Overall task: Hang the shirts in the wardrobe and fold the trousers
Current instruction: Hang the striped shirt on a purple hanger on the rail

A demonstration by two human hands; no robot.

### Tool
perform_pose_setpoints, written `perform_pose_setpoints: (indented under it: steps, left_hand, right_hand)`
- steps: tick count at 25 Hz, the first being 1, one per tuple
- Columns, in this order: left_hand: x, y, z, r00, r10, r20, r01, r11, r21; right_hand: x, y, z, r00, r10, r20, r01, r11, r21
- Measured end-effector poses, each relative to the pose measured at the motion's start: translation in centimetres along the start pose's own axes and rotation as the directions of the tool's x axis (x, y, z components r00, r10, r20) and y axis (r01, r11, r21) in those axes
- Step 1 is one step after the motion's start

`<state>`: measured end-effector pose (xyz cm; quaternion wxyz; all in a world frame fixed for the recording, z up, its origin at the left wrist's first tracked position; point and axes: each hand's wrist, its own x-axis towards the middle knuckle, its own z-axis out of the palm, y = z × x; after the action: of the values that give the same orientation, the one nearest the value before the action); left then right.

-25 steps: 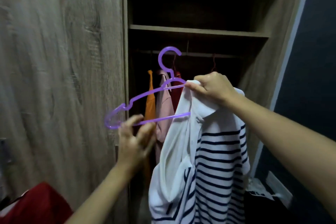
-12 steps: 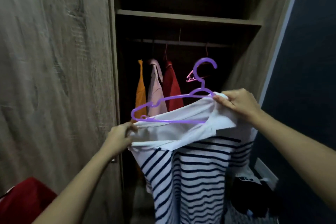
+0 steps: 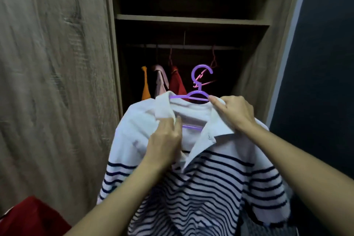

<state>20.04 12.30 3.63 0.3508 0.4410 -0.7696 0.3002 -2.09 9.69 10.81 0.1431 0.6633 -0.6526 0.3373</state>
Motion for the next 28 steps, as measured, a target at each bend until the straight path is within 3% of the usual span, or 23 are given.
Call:
perform_pose_setpoints:
  steps: [2, 3, 6, 8, 10, 12, 16, 20, 23, 25, 27, 28]
  left_hand:
    - [-1.5, -0.8, 0.9, 0.988, 0.154, -0.027, -0.154, 0.988, -0.006]
    - [-1.4, -2.0, 0.7, 0.987, 0.147, -0.057, -0.150, 0.988, -0.035]
    - [0.8, -5.8, -1.2, 0.983, -0.096, -0.159, 0.086, 0.994, -0.065]
    - [3.0, -7.9, -2.5, 0.990, -0.143, 0.003, 0.142, 0.981, -0.129]
    - [4.1, -9.3, -3.0, 0.986, -0.075, 0.147, 0.115, 0.950, -0.291]
    - [4.5, -10.1, -3.0, 0.990, -0.052, 0.134, 0.104, 0.900, -0.423]
    - [4.8, -11.5, -3.0, 0.978, -0.211, 0.006, 0.185, 0.842, -0.508]
    - [5.2, -13.5, -2.6, 0.971, -0.226, 0.078, 0.234, 0.834, -0.499]
    - [4.9, -13.5, -1.6, 0.962, -0.234, 0.138, 0.272, 0.811, -0.517]
    - [5.1, -12.9, -0.8, 0.960, -0.230, 0.161, 0.281, 0.807, -0.520]
    - [5.8, -11.8, -0.1, 0.962, -0.213, 0.173, 0.272, 0.817, -0.508]
    - [6.2, -11.2, 0.3, 0.966, -0.197, 0.170, 0.257, 0.821, -0.510]
  right_hand:
    - [0.4, 0.6, -0.7, 1.000, 0.007, 0.022, -0.008, 0.996, 0.088]
    - [0.5, 1.0, -1.0, 1.000, -0.002, 0.027, -0.002, 0.993, 0.120]
    - [0.5, 1.2, -1.7, 1.000, -0.022, 0.005, 0.020, 0.980, 0.199]
    - [0.8, 0.8, -1.9, 0.999, -0.036, -0.015, 0.039, 0.975, 0.218]
    - [1.1, 0.5, -2.1, 0.998, -0.064, -0.028, 0.068, 0.978, 0.196]
    - [1.5, 0.6, -2.5, 0.992, -0.108, -0.060, 0.117, 0.979, 0.164]
    - [2.3, 3.7, -3.2, 0.978, -0.101, -0.180, 0.127, 0.982, 0.139]
    - [1.0, 8.4, -1.7, 0.990, -0.073, -0.117, 0.101, 0.961, 0.256]
    - [0.7, 9.2, -1.6, 0.996, -0.002, -0.093, 0.004, 1.000, 0.024]
    - [1.6, 7.3, -2.4, 0.972, -0.184, -0.144, 0.179, 0.983, -0.049]
    - [2.6, 3.6, -2.7, 0.909, -0.403, -0.106, 0.395, 0.914, -0.091]
    - [3.1, 1.6, -2.6, 0.896, -0.437, -0.076, 0.428, 0.897, -0.108]
